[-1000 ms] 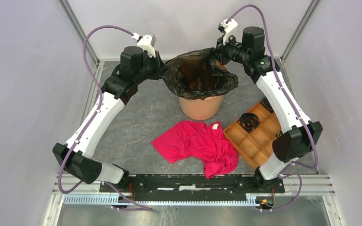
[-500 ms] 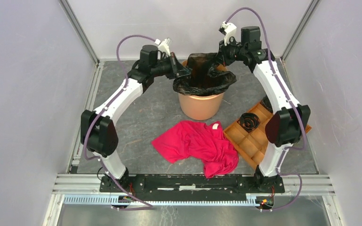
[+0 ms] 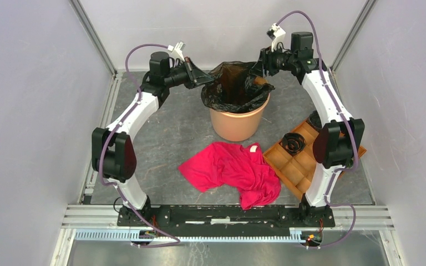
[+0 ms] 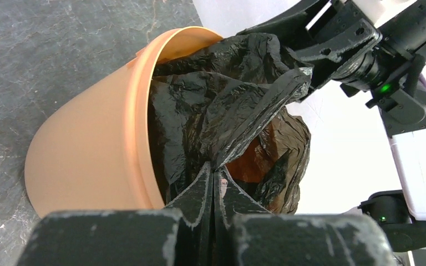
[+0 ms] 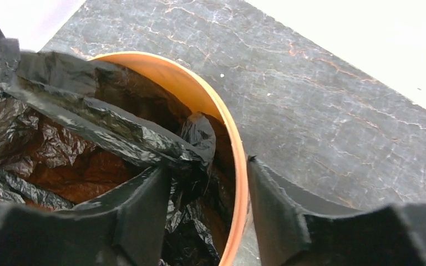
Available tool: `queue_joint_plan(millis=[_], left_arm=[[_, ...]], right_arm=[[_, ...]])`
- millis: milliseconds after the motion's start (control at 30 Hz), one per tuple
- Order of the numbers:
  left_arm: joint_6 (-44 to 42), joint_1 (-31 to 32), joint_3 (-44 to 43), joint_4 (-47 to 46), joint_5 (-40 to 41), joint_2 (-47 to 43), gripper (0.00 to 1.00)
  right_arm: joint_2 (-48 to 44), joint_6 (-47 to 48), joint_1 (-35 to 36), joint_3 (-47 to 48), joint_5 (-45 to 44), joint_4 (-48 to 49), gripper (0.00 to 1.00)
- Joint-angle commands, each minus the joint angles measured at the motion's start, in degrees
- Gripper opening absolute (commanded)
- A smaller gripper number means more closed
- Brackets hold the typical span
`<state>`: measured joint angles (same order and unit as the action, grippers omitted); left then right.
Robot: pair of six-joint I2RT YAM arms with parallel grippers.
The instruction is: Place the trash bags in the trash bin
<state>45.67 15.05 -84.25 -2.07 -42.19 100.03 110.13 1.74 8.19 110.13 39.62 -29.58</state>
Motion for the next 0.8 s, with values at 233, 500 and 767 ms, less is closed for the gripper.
queue_joint_plan(millis=[233,500,767], left_arm=[[2.34,-0.62,-3.39,-2.68,-2.38,0.85,0.03],[2.80,-0.96,-3.75,-3.30,-1.36,1.29,0.08],[5.44,-1.61,-4.78,-5.19,1.35,4.59,0.08]], right_arm=[[-13.62,-14.45,-0.03,-20.44,2.26,31.31,0.78],[-13.72,-21.59,-0.02,-24.88,1.18,39.41,0.36],[-8.78,-31.58,-1.44,-21.82,-3.25,36.71,0.00]])
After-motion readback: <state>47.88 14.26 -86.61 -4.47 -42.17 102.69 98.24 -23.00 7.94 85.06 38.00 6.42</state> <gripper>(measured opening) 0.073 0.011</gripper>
